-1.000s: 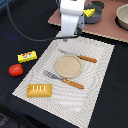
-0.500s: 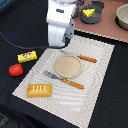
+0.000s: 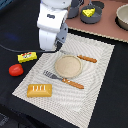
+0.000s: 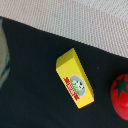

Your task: Interact with the objects in diverse but meaningful ways.

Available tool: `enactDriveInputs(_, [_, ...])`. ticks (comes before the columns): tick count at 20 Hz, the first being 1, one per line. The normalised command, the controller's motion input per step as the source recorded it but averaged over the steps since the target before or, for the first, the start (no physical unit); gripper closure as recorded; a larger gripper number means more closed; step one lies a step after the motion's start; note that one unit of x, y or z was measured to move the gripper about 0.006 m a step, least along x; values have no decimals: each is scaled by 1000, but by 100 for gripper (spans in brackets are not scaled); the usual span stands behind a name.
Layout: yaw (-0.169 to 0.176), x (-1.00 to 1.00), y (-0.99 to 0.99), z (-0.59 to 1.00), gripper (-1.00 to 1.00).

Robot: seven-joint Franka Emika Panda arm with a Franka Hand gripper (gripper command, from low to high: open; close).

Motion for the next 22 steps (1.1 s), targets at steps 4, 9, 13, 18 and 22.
enactDriveInputs(4, [20, -897, -121, -228, -100])
enactDriveInputs(9, [28, -920, -67, -229, -100])
enactDriveInputs(13, [29, -931, -31, -265, -100])
enactDriveInputs(18, [37, -905, -23, -309, -100])
enactDriveInputs(22, [67, -549, -95, -293, -100])
